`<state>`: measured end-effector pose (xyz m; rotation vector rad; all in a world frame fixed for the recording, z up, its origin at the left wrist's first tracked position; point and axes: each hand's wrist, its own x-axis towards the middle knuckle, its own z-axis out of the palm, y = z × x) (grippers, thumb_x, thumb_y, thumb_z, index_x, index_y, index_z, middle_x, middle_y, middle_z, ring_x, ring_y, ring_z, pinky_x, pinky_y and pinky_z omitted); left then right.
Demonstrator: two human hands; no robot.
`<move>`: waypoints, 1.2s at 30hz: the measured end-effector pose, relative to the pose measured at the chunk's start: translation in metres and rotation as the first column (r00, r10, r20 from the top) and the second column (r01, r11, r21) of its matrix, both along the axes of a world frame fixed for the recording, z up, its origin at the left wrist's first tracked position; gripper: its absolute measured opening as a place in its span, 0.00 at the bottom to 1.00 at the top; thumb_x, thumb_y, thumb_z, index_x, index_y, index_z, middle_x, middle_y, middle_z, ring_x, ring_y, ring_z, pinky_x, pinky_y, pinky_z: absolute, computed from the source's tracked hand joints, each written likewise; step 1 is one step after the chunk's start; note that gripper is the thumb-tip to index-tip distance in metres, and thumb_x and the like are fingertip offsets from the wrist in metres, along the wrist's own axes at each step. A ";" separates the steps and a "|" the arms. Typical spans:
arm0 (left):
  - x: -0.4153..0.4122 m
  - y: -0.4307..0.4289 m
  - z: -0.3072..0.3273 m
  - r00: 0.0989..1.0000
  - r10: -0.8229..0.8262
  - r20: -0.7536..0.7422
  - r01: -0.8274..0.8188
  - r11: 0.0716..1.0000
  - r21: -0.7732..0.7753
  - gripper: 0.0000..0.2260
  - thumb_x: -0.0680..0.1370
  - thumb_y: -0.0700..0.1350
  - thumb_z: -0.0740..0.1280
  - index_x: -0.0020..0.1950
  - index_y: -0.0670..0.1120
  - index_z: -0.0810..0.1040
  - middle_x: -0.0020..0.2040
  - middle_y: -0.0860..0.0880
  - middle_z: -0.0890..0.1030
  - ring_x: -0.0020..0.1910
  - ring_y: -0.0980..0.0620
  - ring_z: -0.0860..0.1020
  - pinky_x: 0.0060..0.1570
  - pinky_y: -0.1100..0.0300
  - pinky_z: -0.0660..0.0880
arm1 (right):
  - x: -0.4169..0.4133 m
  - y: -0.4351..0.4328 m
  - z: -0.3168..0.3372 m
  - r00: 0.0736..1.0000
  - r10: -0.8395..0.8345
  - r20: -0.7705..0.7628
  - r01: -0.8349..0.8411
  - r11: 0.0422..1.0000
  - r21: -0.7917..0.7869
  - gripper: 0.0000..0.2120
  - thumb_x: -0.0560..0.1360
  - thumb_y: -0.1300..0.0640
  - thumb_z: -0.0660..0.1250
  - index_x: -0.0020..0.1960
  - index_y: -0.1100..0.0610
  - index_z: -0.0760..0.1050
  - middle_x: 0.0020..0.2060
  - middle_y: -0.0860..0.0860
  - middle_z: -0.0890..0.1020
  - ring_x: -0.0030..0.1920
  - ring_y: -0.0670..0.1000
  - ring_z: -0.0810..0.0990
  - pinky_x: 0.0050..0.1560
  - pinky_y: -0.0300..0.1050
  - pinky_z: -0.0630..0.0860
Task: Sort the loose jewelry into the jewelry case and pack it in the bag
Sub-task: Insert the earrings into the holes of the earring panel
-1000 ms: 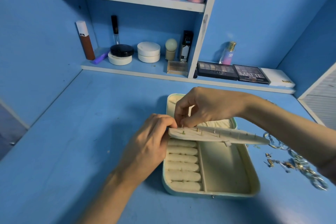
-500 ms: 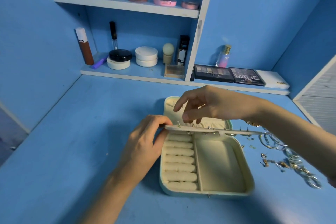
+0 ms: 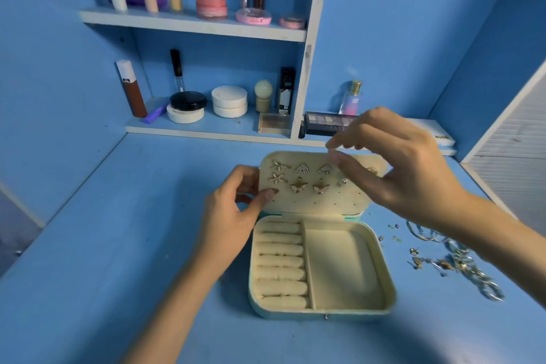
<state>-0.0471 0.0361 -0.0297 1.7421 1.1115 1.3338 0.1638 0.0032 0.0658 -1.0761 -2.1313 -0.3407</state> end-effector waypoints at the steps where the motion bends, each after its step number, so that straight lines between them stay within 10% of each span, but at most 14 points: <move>1: 0.001 0.002 -0.001 1.000 -0.002 0.016 0.002 1.000 -0.014 0.09 0.73 0.38 0.72 0.45 0.50 0.76 0.42 0.57 0.82 0.40 0.57 0.80 0.45 0.66 0.76 | 0.001 -0.003 -0.002 1.000 0.004 0.015 -0.005 0.999 0.041 0.10 0.77 0.55 0.65 0.46 0.61 0.80 0.37 0.55 0.79 0.38 0.55 0.75 0.37 0.50 0.73; 15: 0.008 0.009 -0.012 0.992 0.053 0.117 -0.045 0.996 -0.070 0.13 0.74 0.40 0.71 0.50 0.58 0.77 0.45 0.54 0.82 0.42 0.60 0.79 0.47 0.67 0.75 | 0.070 -0.032 -0.035 0.974 -0.179 0.137 0.217 0.913 -0.346 0.04 0.74 0.55 0.67 0.45 0.53 0.81 0.35 0.47 0.78 0.37 0.48 0.75 0.34 0.45 0.74; 25: 0.004 0.011 -0.017 0.998 0.042 0.055 -0.040 0.999 -0.031 0.19 0.75 0.38 0.70 0.52 0.64 0.75 0.40 0.61 0.81 0.40 0.66 0.77 0.45 0.74 0.72 | 0.102 -0.057 -0.037 0.904 -0.137 0.404 0.407 0.564 -0.719 0.07 0.73 0.55 0.68 0.46 0.43 0.79 0.41 0.42 0.78 0.46 0.37 0.72 0.44 0.33 0.70; 36: 0.005 0.011 -0.016 0.998 0.043 0.044 -0.042 0.999 -0.027 0.16 0.76 0.37 0.69 0.57 0.56 0.76 0.44 0.54 0.80 0.40 0.65 0.77 0.46 0.73 0.73 | 0.104 -0.060 -0.054 0.934 -0.069 0.351 0.319 0.603 -0.731 0.06 0.70 0.53 0.72 0.46 0.44 0.79 0.39 0.41 0.75 0.46 0.39 0.71 0.44 0.37 0.70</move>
